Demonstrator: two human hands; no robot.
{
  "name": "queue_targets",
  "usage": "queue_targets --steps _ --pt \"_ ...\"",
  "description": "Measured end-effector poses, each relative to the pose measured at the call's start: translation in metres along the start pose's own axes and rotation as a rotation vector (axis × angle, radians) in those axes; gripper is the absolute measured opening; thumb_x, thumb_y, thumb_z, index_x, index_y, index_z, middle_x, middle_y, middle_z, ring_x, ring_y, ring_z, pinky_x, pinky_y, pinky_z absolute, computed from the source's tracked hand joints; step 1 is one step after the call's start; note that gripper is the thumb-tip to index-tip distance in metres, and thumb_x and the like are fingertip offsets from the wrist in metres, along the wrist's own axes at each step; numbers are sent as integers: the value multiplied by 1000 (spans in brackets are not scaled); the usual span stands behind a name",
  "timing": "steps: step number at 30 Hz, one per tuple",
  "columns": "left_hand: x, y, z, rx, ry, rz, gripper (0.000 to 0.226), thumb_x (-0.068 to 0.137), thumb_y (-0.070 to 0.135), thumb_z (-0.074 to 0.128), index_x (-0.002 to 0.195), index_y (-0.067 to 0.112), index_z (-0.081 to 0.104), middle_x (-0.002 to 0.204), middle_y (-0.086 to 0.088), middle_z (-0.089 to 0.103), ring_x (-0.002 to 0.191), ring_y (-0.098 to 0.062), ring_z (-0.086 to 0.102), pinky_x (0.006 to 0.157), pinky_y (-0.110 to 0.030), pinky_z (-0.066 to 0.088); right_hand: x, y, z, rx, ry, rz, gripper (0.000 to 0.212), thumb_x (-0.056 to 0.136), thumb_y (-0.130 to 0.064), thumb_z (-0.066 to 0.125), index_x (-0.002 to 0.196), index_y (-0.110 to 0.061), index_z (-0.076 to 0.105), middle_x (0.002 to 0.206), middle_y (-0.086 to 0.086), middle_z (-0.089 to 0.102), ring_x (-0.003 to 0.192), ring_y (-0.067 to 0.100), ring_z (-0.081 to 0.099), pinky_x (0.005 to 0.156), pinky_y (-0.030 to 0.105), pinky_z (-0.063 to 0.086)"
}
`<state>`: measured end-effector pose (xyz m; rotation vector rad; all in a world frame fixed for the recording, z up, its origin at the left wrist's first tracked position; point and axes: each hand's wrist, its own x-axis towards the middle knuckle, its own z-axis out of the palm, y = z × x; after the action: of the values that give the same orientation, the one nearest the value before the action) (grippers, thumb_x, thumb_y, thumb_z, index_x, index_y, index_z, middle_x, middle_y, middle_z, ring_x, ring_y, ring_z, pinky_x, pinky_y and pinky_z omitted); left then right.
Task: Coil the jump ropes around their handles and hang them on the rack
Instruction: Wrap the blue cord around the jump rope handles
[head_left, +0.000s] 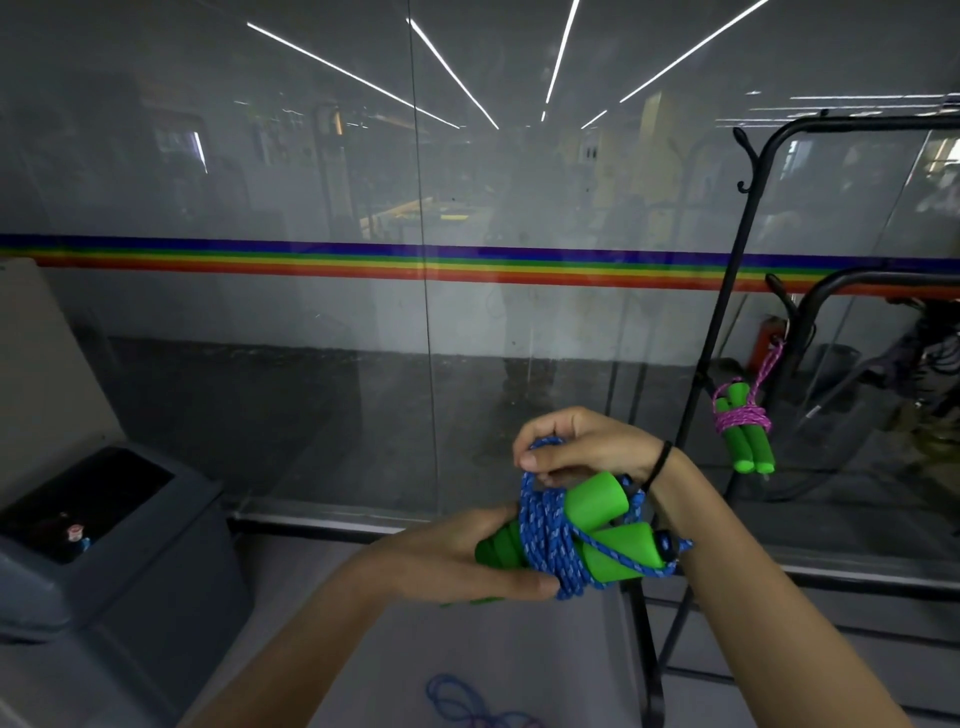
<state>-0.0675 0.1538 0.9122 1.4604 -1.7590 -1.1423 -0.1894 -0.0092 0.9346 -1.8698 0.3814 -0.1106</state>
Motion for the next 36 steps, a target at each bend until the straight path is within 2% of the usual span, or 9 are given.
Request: queue_targets --steps 4,8,14,18,21,23,28,32,36 --pt "0 -6 4 68 31 -21 56 88 27 61 133 34 29 116 31 50 98 24 50 82 0 39 -3 -7 -3 25 30 -30 10 81 -6 65 79 -16 66 60 -7 63 56 4 57 59 15 49" --pt "5 -17 8 86 136 -57 70 86 35 63 141 34 21 127 21 52 107 9 55 92 -12 45 -9 -19 -4 64 117 -90 9 77 -5 67 76 -14 68 65 -8 65 57 4 58 59 13 49" --pt "14 -20 7 -66 361 4 53 88 24 62 129 35 30 108 20 60 88 11 61 77 -13 50 -14 -30 24 428 371 -276 6 75 -10 65 81 -9 65 69 1 68 76 16 71 72 24 58" --pt "23 -25 10 -136 536 -6 45 84 27 66 115 41 38 102 6 66 88 -11 66 86 -35 55 -13 -38 44 527 437 -369 4 84 -4 57 85 -6 60 61 4 62 60 18 67 67 31 60" --pt "28 -22 14 -160 630 -27 46 83 27 68 116 36 37 93 7 67 80 -6 65 79 -29 54 -9 -41 53 511 475 -410 7 84 -2 59 89 -7 58 60 2 57 53 14 56 61 29 53" --pt "28 -18 15 -140 633 -35 49 82 30 67 118 37 34 91 7 66 79 -2 63 74 -22 51 -5 -42 57 475 476 -409 6 84 -2 60 88 -7 59 63 4 55 51 12 54 63 30 52" --pt "24 -7 13 -127 479 -61 44 89 37 47 117 62 24 116 30 50 111 5 48 100 -28 38 0 -46 58 258 430 -351 8 85 -3 60 91 -2 64 62 -7 64 54 7 58 71 28 58" --pt "14 1 5 -129 347 -15 49 97 18 33 133 51 24 121 27 47 100 18 47 83 -12 38 1 -46 51 225 394 -327 5 86 -1 58 86 -2 63 67 -9 67 56 7 60 65 24 57" --pt "10 -3 1 -171 372 -1 46 88 17 60 125 35 41 92 23 58 81 16 58 70 -4 43 -3 -47 46 200 370 -302 11 86 -1 58 94 6 62 75 6 67 56 8 64 62 20 56"
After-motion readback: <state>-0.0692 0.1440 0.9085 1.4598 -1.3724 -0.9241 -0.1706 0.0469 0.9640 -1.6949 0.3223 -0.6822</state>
